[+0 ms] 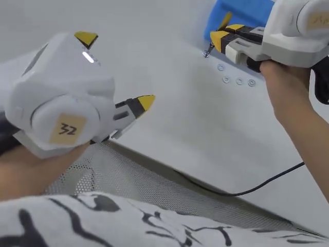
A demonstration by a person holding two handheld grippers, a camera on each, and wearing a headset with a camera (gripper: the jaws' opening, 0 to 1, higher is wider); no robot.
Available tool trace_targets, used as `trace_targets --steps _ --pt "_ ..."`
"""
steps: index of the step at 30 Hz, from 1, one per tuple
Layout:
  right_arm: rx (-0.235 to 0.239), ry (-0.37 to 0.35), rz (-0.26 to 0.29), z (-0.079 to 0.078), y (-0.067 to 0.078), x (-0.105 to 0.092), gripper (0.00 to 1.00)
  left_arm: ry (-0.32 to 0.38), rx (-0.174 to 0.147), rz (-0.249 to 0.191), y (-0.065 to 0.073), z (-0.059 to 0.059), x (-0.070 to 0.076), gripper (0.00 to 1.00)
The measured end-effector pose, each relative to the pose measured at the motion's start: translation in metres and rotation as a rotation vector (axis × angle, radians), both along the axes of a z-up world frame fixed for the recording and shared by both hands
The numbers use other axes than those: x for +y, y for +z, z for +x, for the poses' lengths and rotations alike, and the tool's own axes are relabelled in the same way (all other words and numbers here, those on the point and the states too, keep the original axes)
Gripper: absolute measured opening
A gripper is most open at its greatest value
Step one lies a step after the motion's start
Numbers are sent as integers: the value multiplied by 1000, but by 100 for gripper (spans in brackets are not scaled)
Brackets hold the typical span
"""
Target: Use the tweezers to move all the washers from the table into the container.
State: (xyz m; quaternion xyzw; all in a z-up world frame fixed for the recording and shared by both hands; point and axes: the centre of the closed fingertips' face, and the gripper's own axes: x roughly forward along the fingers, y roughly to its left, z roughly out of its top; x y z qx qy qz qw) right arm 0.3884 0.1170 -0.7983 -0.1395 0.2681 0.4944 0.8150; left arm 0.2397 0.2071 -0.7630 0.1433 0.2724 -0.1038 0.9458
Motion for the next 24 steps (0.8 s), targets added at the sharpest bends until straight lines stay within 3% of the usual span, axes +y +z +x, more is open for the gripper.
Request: trace_targets --steps 11,17,19,24 --pt "22 -14 -22 1 1 -2 3 14 -3 -1 0 0 3 73" --pt "48 -30 42 -6 17 0 3 17 -8 3 0 0 4 73" --pt "40 -30 61 -9 33 -1 3 19 -13 4 1 0 4 73" --pt "-9 -24 93 0 54 3 3 23 -21 7 3 0 5 74"
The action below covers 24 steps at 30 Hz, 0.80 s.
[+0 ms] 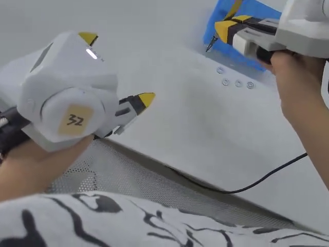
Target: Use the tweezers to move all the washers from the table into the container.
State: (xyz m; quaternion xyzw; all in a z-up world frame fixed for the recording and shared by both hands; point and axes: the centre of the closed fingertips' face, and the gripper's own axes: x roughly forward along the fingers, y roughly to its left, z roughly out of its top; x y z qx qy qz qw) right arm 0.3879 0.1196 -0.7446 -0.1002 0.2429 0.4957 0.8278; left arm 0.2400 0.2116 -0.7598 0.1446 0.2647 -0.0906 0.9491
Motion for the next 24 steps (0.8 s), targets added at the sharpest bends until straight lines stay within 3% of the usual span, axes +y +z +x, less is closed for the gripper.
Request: trace_targets --steps 1,4,11,14,17,18,20,24 --pt "-6 -7 11 3 8 -2 3 2 5 2 -1 0 0 74" --pt "-18 -18 32 13 11 0 3 4 1 0 1 0 0 74" --pt "-58 -90 108 39 35 -2 3 2 10 12 0 -1 0 74" --pt "-62 -117 118 50 36 -3 3 4 9 13 0 0 0 74" --pt "-87 -161 95 63 31 -8 3 6 12 14 -1 0 1 74" --pt "-87 -162 77 68 23 -9 3 6 11 17 -1 0 2 74" --pt "-53 -158 61 71 11 -8 3 6 8 18 0 0 2 74" --pt "-31 -186 63 79 -2 -10 3 3 17 18 -3 0 1 75"
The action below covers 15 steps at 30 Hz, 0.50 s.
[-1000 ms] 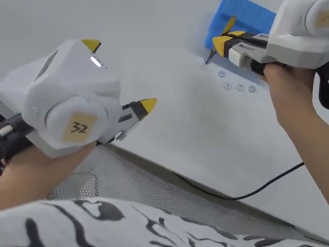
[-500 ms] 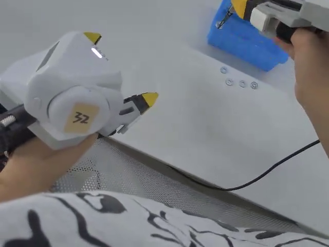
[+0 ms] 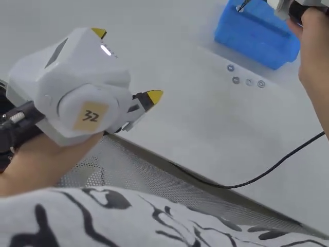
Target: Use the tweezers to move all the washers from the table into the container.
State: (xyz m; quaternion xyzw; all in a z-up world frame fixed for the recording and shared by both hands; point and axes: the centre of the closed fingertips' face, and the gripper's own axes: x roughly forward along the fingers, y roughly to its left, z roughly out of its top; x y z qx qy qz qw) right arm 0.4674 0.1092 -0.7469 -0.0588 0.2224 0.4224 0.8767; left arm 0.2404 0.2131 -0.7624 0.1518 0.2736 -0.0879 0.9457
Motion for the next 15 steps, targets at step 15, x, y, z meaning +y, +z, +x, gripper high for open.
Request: trace_targets --steps 15 --pt "70 -15 -19 2 -31 7 3 4 -15 -16 3 1 -3 77"
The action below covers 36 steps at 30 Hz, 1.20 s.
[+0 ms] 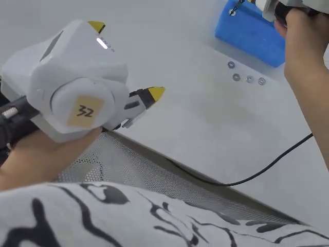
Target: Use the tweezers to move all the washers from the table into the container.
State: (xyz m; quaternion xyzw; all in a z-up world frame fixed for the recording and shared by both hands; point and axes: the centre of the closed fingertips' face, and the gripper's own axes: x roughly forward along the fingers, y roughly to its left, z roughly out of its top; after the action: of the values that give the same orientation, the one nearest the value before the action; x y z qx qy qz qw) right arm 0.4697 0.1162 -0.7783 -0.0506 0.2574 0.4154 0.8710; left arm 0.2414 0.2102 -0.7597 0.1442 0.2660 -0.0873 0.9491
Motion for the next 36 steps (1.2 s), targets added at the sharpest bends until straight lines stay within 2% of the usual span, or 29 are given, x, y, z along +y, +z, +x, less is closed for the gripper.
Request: trace_targets --steps 4,8,10,13,22,27,30,33,36 --pt "10 -6 -3 -6 -4 0 3 4 4 -6 0 0 1 76" --pt "18 -2 -25 -6 -18 -2 3 13 4 -18 1 0 3 76" --pt "-3 -4 -14 -8 -11 -3 3 13 6 -17 0 -1 3 76" --pt "5 -13 -12 -3 -12 -5 3 14 9 -12 -1 -1 4 76" --pt "5 1 -38 -5 -9 -1 4 8 14 -3 -4 0 4 76" --pt "-13 12 -18 -9 7 -1 4 14 12 -3 -4 0 6 76" --pt "-22 2 35 -15 20 -5 4 15 10 -3 -4 0 6 77" --pt "-38 9 72 -25 40 -8 4 13 8 -4 -3 -1 5 77" --pt "-52 17 91 -37 49 -10 4 11 8 -5 -3 -1 4 77"
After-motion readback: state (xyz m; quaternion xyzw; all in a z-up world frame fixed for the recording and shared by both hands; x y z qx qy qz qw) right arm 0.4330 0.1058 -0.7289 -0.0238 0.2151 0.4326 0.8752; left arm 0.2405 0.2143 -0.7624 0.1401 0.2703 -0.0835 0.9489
